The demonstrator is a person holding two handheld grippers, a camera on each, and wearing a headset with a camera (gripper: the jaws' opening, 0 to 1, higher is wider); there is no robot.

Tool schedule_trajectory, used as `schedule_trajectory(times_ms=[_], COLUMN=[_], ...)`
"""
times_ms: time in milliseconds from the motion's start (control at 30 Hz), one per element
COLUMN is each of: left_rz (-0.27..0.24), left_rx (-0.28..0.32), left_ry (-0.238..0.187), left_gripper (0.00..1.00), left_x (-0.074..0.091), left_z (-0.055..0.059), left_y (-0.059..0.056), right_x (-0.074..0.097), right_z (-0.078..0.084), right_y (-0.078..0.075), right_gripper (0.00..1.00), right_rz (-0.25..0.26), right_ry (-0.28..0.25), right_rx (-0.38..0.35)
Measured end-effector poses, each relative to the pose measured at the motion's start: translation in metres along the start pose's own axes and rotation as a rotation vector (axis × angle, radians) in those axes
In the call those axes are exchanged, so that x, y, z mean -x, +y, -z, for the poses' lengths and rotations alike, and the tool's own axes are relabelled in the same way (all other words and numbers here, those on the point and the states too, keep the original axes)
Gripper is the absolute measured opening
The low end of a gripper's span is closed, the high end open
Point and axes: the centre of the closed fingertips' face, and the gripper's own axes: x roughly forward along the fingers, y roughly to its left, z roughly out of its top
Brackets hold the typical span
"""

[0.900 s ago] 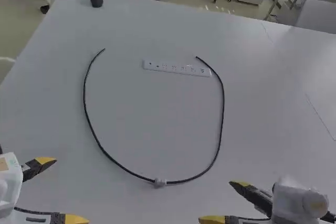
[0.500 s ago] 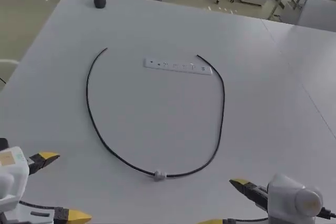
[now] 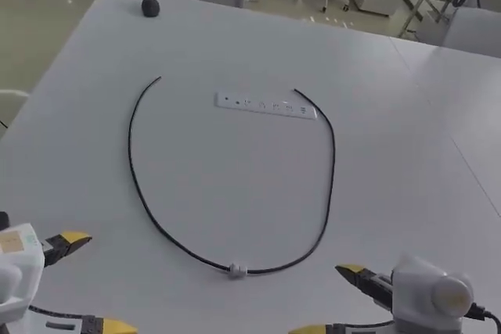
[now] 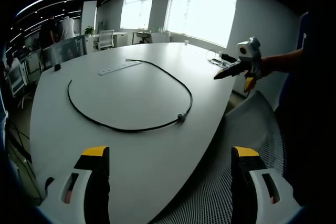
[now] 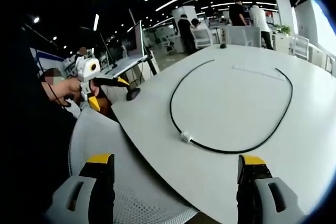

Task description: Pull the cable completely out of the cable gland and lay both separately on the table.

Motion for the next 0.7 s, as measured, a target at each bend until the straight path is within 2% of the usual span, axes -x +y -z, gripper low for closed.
schedule_trajectory(times_ms=[267, 400, 700], left_rz=[0.028, 0.034, 0.025], left_rx=[-0.005, 0.009, 0.024], left_ry=[0.007, -0.012, -0.016], left_gripper=[0.96, 0.95, 0.93], left_x=[-0.006, -0.008, -0.011], left_z=[0.001, -0.002, -0.001], left_y=[-0.005, -0.008, -0.014], right_x=[-0.007, -0.011, -0.025], right_z=[-0.01, -0.019, -0.033], right_y=[-0.001, -0.003, -0.012], right_gripper=[0.99, 0.99, 0.94], right_rz=[0.005, 0.0, -0.026], right_ry=[0.009, 0.008, 0.068], right_rx=[0.003, 0.021, 0.099])
